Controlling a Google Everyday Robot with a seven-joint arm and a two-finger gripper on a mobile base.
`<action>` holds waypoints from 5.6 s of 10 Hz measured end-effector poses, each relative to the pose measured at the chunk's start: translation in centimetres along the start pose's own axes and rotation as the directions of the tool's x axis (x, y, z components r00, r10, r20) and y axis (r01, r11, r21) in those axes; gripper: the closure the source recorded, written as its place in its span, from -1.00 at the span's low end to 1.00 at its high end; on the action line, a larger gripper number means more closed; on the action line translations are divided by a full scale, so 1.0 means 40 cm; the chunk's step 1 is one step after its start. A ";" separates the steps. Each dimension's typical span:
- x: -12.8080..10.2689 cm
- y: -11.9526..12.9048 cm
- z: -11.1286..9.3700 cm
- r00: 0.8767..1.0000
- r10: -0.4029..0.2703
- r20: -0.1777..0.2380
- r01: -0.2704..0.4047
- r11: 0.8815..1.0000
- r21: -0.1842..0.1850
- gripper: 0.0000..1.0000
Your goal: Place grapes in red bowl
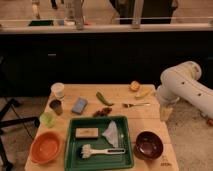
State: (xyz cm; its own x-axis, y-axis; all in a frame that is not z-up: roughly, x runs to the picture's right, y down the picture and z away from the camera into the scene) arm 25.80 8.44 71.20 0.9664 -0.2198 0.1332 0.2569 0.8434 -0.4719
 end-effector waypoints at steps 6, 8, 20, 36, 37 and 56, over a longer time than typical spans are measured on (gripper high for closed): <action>-0.071 -0.036 0.031 0.974 -0.224 0.025 0.223 0.975 0.014 -0.60; -0.073 -0.037 0.032 0.974 -0.225 0.026 0.225 0.974 0.014 -0.60; -0.277 -0.159 0.112 0.813 -0.569 0.122 0.549 0.820 0.160 -0.60; -0.488 -0.260 0.232 0.590 -0.777 0.219 0.758 0.626 0.183 -0.60; -0.524 -0.284 0.260 0.549 -0.802 0.235 0.782 0.593 0.193 -0.60; -0.612 -0.254 0.464 0.463 -0.799 0.383 0.816 0.553 0.170 0.35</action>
State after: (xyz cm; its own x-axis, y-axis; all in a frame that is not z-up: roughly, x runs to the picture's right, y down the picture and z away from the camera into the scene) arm -0.65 14.35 88.89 0.2383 -0.5880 0.7729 0.9288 0.3706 -0.0044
